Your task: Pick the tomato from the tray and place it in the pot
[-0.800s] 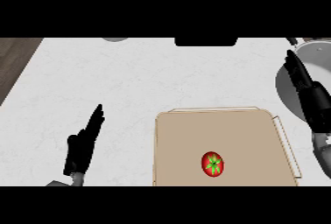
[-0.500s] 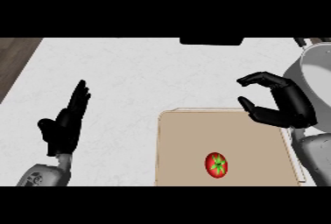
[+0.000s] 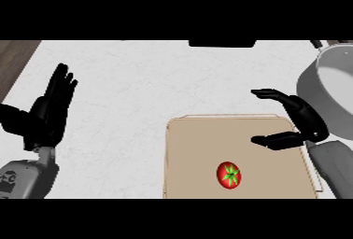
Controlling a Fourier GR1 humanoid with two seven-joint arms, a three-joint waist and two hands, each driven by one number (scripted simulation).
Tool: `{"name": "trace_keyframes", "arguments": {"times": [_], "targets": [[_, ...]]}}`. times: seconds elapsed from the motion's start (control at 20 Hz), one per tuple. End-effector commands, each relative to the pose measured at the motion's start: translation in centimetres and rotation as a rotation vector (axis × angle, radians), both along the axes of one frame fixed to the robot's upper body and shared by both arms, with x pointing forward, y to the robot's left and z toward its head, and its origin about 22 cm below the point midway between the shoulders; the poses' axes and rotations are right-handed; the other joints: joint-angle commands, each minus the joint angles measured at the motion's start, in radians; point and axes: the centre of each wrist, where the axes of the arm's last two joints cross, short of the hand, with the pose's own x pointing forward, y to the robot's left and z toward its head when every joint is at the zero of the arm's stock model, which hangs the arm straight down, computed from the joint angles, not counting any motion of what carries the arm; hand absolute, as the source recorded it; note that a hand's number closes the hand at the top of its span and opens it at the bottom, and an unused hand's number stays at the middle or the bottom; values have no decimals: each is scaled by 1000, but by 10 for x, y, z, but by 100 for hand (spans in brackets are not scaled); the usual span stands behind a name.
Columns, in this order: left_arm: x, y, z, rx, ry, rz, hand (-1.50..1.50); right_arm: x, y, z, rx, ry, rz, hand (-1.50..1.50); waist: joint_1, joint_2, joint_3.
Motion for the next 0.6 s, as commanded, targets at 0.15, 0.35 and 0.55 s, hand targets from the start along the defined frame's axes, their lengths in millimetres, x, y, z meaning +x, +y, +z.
{"name": "trace_keyframes", "arguments": {"times": [0.15, 0.35, 0.55], "targets": [[-11, 16, 7, -29, -4, 4, 0, 7, -13, 36, -117, -16, 186, -150, -21, -8, -3], [-11, 20, 9, 2, -3, 32, 0, 1, -10, 69, -380, 54, 280, -150, -26, -14, -4], [-7, 6, 16, -11, 7, 21, 0, -2, 32, 78, -642, 71, 351, -150, -26, -15, -5]]}}
